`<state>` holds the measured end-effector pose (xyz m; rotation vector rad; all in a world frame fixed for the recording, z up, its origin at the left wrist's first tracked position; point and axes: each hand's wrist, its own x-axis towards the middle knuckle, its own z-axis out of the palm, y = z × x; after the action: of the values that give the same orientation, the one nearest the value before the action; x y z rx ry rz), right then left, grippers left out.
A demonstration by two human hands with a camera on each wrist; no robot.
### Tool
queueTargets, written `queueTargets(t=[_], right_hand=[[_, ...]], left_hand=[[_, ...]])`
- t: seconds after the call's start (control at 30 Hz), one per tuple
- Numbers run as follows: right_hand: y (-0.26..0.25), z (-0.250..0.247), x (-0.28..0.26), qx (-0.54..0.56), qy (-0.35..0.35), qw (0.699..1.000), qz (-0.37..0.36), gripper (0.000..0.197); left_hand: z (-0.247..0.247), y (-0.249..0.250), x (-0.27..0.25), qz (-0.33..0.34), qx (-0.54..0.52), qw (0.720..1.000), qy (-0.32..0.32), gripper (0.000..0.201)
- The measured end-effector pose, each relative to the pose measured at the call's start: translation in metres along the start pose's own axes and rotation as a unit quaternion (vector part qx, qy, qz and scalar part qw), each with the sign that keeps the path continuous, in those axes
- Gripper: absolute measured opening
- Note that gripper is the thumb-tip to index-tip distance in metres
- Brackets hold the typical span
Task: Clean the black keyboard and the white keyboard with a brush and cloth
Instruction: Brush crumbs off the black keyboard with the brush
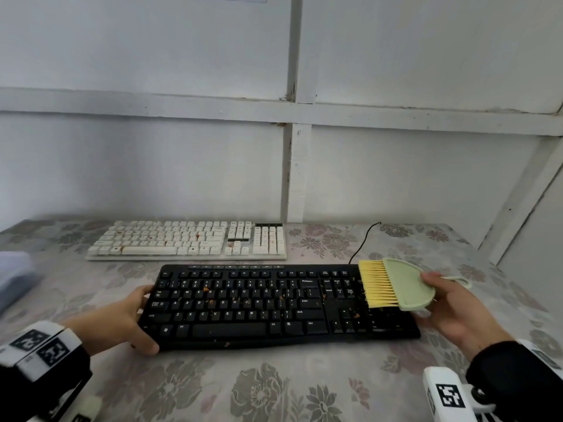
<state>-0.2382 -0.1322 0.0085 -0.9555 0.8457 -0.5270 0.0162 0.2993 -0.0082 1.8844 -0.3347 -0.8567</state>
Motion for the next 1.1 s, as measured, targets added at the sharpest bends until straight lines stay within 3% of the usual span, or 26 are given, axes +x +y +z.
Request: queueTargets(t=[0.27,0.47,0.83,0.9,1.0,1.03,1.1], right_hand=[[0.000,-0.006,-0.001,0.019,-0.017,1.000,-0.016,0.019],[0.004,-0.009,-0.004,0.042,-0.024,0.999,-0.024,0.022],[0.002,-0.017,0.000,0.054,-0.021,0.998,-0.009,0.007],[-0.004,-0.018,-0.004,0.056,-0.024,0.998,-0.001,0.022],[-0.018,-0.030,-0.002,0.098,-0.021,0.994,-0.038,0.073],[-0.024,-0.033,-0.003,0.119,-0.013,0.991,-0.054,0.077],[-0.036,-0.038,-0.006,0.146,0.011,0.985,-0.087,0.040]], left_hand=[[-0.005,-0.002,-0.001,0.041,-0.020,0.999,-0.002,0.139],[0.000,0.002,-0.003,0.048,-0.008,0.999,0.016,0.122],[0.002,-0.005,0.003,0.054,-0.016,0.998,0.041,0.121],[0.002,-0.005,0.003,0.056,-0.018,0.997,0.040,0.124],[0.003,-0.004,0.001,0.058,-0.030,0.997,0.040,0.123],[0.003,-0.003,0.001,0.060,-0.033,0.997,0.040,0.122],[0.004,-0.004,0.000,0.060,-0.036,0.997,0.038,0.122]])
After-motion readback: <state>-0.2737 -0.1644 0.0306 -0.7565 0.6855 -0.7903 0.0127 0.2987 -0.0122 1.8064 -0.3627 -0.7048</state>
